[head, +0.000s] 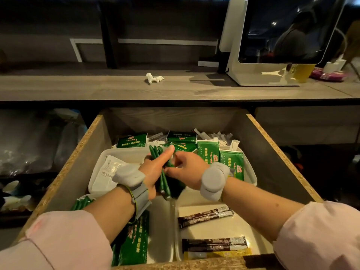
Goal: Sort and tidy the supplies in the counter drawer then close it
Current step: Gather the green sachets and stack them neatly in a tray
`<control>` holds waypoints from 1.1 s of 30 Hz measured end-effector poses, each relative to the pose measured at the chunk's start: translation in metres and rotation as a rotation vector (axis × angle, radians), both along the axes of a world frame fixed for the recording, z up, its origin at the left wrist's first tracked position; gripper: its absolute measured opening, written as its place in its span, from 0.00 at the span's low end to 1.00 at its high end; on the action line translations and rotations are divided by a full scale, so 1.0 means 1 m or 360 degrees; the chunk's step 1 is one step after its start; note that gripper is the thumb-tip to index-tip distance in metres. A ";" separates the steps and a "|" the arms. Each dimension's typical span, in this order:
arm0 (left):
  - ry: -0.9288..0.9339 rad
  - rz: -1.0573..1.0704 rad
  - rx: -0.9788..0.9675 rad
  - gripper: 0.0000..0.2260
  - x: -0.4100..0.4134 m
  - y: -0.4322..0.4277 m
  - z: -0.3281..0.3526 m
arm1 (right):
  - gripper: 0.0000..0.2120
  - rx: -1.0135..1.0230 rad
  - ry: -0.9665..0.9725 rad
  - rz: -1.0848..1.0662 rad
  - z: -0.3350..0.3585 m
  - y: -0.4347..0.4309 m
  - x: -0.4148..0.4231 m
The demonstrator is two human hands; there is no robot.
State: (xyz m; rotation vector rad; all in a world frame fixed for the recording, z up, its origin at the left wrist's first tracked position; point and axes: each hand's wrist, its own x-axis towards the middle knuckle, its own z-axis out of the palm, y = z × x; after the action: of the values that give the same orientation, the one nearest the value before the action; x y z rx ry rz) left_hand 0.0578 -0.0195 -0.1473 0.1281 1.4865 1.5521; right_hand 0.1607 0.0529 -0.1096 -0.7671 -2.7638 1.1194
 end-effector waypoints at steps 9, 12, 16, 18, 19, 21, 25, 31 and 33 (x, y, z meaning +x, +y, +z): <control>0.0030 0.0066 -0.0090 0.19 -0.025 -0.003 0.008 | 0.15 0.0744 -0.0368 0.0145 -0.018 0.075 -0.023; 0.0030 0.0111 -0.0113 0.21 -0.027 -0.005 0.003 | 0.19 0.0750 -0.0753 0.0236 -0.037 0.078 -0.038; 0.0029 0.0121 -0.0096 0.23 -0.026 -0.004 0.003 | 0.24 0.0944 -0.0721 0.0215 -0.041 0.082 -0.041; -0.0001 0.0166 -0.0095 0.25 -0.029 -0.003 0.005 | 0.20 0.0861 -0.0284 0.0058 -0.032 0.084 -0.035; -0.0011 0.0200 -0.0091 0.25 -0.032 -0.002 0.003 | 0.17 0.0710 -0.0002 -0.0094 -0.025 0.083 -0.032; 0.0007 0.0267 -0.0068 0.26 -0.035 -0.002 0.003 | 0.14 0.0259 0.0522 -0.0380 -0.008 0.081 -0.024; -0.0020 0.0455 -0.0068 0.30 -0.042 -0.003 0.001 | 0.11 -0.0911 0.1103 -0.0530 0.019 0.075 -0.015; -0.0133 0.0381 -0.0043 0.22 -0.039 -0.008 0.005 | 0.14 -0.2051 0.1149 -0.0570 0.021 0.059 -0.019; -0.0190 0.0250 0.0101 0.20 -0.038 -0.008 0.004 | 0.13 -0.2023 0.1113 -0.0568 0.019 0.054 -0.023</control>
State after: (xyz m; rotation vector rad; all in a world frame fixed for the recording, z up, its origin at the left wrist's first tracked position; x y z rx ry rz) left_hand 0.0203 -0.0276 -0.1428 -0.0455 1.3812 1.7031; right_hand 0.1380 0.1066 -0.0904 -0.6370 -1.0981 2.3729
